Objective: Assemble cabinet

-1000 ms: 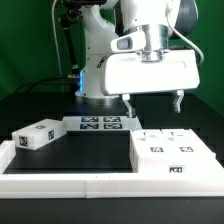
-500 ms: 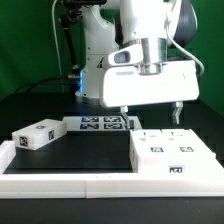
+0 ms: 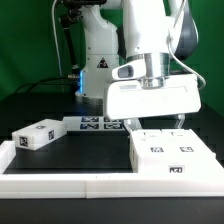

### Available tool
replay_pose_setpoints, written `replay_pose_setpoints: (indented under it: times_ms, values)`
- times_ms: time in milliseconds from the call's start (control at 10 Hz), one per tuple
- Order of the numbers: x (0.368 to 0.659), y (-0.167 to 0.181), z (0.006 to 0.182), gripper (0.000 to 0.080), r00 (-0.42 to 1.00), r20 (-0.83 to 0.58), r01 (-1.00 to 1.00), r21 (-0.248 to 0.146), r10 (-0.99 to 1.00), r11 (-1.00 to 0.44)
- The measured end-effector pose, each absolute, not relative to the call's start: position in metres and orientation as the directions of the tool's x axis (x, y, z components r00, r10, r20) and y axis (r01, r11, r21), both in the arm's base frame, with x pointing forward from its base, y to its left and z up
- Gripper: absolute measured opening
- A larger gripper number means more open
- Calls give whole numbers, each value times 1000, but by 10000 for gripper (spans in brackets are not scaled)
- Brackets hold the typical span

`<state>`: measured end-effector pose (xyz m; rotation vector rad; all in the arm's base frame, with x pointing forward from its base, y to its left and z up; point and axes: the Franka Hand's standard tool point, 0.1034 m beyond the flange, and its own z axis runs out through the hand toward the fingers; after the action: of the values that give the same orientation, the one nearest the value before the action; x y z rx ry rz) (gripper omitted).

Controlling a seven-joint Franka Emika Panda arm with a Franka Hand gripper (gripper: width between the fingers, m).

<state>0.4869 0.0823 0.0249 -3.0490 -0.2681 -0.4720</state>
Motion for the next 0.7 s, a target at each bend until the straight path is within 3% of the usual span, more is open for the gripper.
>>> replay_pose_setpoints:
  times_ms: [700]
  values:
    - [496, 87, 8, 797, 951, 280, 143, -34, 128, -989]
